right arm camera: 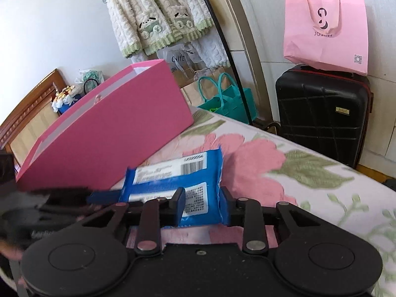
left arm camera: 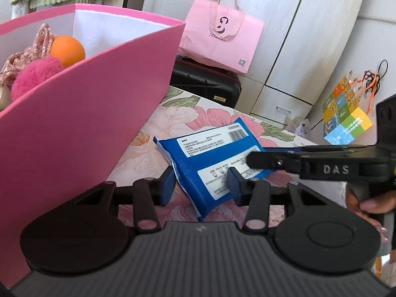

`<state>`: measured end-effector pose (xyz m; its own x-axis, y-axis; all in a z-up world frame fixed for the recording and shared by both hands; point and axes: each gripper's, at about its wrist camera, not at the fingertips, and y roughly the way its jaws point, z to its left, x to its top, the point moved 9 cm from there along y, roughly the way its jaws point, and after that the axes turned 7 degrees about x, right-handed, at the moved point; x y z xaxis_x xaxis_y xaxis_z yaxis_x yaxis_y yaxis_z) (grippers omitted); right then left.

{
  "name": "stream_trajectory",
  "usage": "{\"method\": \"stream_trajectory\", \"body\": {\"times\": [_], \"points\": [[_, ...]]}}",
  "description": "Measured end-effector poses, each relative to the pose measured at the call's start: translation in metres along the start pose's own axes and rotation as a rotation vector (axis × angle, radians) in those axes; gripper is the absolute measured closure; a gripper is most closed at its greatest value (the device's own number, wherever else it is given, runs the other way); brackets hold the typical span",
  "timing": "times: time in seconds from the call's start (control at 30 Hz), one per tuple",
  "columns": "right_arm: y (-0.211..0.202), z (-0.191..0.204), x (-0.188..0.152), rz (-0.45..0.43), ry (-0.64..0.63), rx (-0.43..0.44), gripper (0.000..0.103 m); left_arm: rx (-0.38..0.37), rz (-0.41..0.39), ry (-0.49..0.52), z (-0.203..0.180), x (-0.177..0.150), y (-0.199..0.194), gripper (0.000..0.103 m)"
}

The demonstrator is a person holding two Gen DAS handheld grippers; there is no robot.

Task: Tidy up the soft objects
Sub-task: 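Grasp the blue wet-wipes pack with both grippers from opposite ends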

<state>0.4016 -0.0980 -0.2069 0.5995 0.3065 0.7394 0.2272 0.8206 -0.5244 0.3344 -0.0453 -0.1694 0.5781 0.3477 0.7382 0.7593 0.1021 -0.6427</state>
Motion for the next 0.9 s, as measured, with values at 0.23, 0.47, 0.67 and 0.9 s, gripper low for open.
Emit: {"method": "stream_trajectory", "body": {"times": [0.23,0.47,0.67,0.9], "points": [[-0.005,0.019,-0.015,0.037,-0.110,-0.031,0.055,-0.038,0.016,-0.036,0.004,0.003,0.001,0.060],[-0.002,0.048,-0.036,0.056,-0.330,-0.132,0.028,-0.042,0.019,0.038,-0.008,-0.001,0.001,0.061],[0.000,0.055,-0.034,0.011,-0.272,-0.252,0.027,-0.078,0.042,0.088,-0.015,0.000,-0.005,0.060],[-0.023,0.084,-0.041,-0.060,-0.211,-0.344,0.029,-0.153,0.007,0.186,-0.024,0.002,-0.043,0.057]]}}
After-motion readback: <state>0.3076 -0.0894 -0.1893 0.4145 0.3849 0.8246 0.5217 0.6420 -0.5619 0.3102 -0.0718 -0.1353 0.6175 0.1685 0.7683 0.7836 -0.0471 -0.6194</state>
